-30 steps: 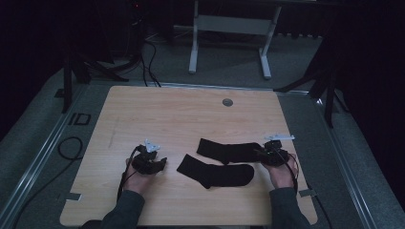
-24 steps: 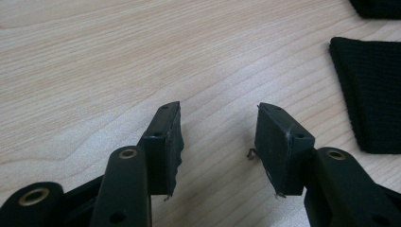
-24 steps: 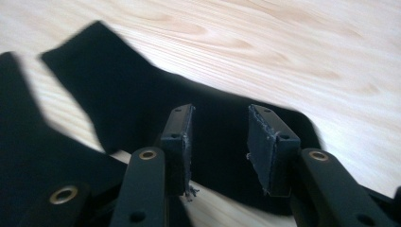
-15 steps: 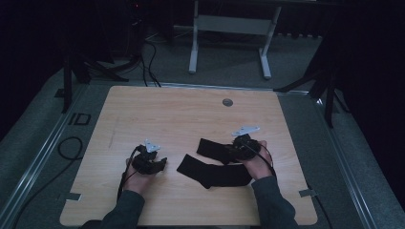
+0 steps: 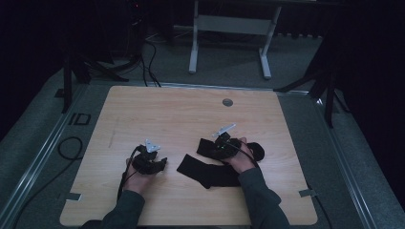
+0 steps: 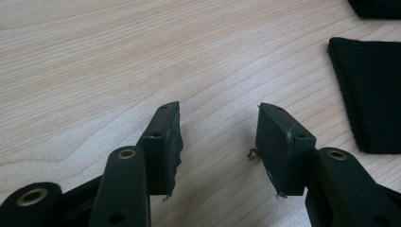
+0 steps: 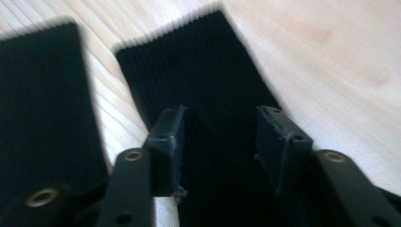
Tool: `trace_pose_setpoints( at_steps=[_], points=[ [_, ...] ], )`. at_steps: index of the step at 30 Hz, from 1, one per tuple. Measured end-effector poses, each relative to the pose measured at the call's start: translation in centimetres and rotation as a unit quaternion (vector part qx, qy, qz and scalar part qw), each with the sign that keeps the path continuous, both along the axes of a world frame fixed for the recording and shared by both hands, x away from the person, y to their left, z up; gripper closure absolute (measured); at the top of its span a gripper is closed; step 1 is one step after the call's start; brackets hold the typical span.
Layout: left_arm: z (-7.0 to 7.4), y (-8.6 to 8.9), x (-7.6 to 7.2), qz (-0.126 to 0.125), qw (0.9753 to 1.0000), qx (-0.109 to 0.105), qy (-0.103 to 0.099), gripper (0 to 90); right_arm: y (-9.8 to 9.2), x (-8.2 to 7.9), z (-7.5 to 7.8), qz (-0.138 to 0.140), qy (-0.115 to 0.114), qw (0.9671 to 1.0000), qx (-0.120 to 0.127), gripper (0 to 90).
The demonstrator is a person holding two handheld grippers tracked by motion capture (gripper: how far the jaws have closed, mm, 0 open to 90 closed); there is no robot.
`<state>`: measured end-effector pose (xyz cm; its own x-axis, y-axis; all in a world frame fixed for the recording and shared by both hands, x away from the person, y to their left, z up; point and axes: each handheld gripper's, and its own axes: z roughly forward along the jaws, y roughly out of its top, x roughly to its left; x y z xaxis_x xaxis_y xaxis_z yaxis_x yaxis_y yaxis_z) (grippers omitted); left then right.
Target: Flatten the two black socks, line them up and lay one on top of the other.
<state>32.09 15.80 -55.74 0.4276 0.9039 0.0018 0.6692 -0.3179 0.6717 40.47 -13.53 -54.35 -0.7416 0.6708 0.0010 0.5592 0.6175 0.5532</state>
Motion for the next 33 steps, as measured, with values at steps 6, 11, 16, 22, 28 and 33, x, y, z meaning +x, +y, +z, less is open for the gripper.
trace_pose_setpoints(
  at_steps=[6,11,16,22,28,33],
  points=[
    [0.01,-0.03,-0.03,0.0,1.0,0.001,0.001,51.1,-0.06,-0.01,-0.03,0.005,-0.006,1.0,-0.003,53.4],
    [0.01,-0.03,-0.03,-0.001,1.0,0.001,0.001,51.1,-0.34,0.14,-0.01,-0.005,-0.009,0.9999,-0.001,64.4],
    [0.01,-0.03,-0.04,0.0,1.0,0.001,0.001,51.1,-0.42,0.01,-0.01,-0.014,-0.013,0.9998,-0.001,76.8],
    [0.0,-0.04,-0.06,-0.001,1.0,0.001,0.0,51.0,-0.19,-0.3,-0.02,-0.022,-0.017,0.9996,-0.005,83.3],
    [0.0,-0.04,-0.05,-0.001,1.0,0.001,0.0,50.9,-0.41,-0.22,0.02,-0.03,-0.004,0.9995,0.009,84.0],
    [-0.01,-0.05,-0.05,-0.001,1.0,0.001,0.0,50.9,-0.23,-0.64,0.35,-0.024,-0.012,0.9996,0.001,84.1]
  ],
)
